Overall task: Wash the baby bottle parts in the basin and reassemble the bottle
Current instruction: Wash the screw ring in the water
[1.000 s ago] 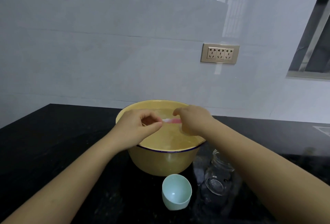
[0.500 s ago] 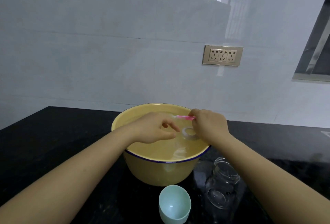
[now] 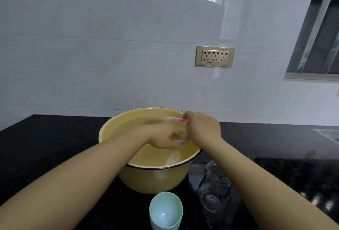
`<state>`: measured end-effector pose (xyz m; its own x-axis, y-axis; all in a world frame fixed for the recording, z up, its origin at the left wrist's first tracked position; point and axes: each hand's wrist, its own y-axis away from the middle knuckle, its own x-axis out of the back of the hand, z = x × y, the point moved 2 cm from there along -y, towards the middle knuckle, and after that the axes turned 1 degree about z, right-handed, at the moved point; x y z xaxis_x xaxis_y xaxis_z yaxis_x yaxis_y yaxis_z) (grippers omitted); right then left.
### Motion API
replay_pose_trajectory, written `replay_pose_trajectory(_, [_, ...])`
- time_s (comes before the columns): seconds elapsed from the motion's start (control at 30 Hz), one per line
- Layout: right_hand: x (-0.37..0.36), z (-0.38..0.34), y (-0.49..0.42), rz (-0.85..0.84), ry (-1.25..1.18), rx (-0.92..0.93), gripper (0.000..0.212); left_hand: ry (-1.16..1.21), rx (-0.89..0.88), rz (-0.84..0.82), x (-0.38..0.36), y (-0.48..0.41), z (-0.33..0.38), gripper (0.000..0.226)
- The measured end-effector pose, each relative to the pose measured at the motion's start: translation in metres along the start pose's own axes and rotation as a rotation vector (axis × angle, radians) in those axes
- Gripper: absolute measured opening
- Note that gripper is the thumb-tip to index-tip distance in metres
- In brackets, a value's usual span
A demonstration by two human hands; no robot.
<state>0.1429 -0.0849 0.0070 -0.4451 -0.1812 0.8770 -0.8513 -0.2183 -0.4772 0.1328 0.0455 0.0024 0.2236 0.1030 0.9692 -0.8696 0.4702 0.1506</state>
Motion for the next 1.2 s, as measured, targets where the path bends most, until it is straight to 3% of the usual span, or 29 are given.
replay_pose_trajectory(0.13, [-0.006,0.002,-0.003,0.004,0.01,0.003,0.034,0.015,0.052,0.133,0.004,0.009,-0.009,0.037])
replay_pose_trajectory(0.23, [-0.009,0.003,-0.004,0.01,0.014,0.005,0.035,0.234,0.074,0.24,0.012,0.022,-0.014,0.041])
replay_pose_trajectory(0.37, [-0.01,0.004,-0.005,0.01,-0.005,-0.001,0.035,0.554,0.101,0.323,0.021,0.046,-0.018,0.025])
replay_pose_trajectory(0.5, [-0.011,0.005,-0.005,0.006,-0.024,-0.003,0.034,0.905,0.133,0.298,0.02,0.063,-0.026,0.018])
replay_pose_trajectory(0.63, [-0.012,0.005,-0.005,-0.011,-0.023,0.001,0.033,1.107,0.197,0.298,0.016,0.068,-0.039,0.029])
replay_pose_trajectory(0.77, [-0.011,0.005,-0.005,-0.013,-0.023,0.002,0.034,1.151,0.243,0.17,0.015,0.072,-0.042,0.039])
replay_pose_trajectory(0.93, [-0.009,0.004,-0.003,-0.011,-0.016,0.002,0.035,1.222,0.326,0.146,0.014,0.074,-0.046,0.055])
replay_pose_trajectory(1.2, [-0.004,-0.006,-0.001,-0.185,0.104,0.158,0.032,1.072,0.256,0.314,0.015,0.083,-0.041,0.045])
